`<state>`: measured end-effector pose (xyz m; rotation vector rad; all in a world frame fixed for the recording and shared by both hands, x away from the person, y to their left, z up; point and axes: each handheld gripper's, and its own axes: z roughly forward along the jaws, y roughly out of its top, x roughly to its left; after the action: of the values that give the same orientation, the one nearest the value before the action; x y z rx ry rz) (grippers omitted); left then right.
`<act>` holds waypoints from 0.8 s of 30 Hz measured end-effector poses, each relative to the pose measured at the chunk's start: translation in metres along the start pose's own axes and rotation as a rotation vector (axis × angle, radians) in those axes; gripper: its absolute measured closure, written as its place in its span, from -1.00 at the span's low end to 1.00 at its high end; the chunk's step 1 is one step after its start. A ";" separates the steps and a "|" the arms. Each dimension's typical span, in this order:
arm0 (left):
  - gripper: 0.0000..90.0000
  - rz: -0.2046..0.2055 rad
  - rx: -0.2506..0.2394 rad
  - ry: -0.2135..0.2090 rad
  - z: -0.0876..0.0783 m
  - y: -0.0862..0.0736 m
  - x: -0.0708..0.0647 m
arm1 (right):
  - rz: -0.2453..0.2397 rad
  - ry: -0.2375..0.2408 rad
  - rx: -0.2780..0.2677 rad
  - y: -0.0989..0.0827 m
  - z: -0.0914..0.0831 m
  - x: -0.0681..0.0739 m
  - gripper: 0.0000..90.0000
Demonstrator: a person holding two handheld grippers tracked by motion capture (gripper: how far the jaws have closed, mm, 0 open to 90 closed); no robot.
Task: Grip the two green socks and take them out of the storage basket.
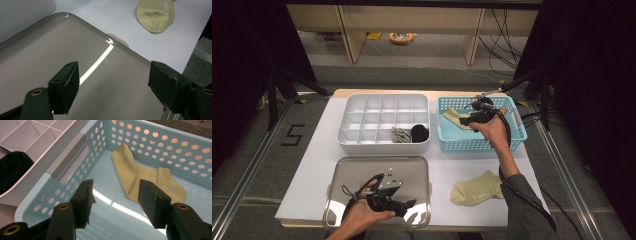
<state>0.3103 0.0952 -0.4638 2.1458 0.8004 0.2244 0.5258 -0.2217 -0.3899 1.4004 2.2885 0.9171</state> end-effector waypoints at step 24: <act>-0.47 0.016 0.001 0.004 -0.006 0.001 0.000 | -0.035 -0.030 0.068 0.043 0.060 -0.018 0.31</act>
<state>0.3080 0.0985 -0.4588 2.1543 0.7861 0.2359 0.5968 -0.2017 -0.4082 1.3874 2.3341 0.8092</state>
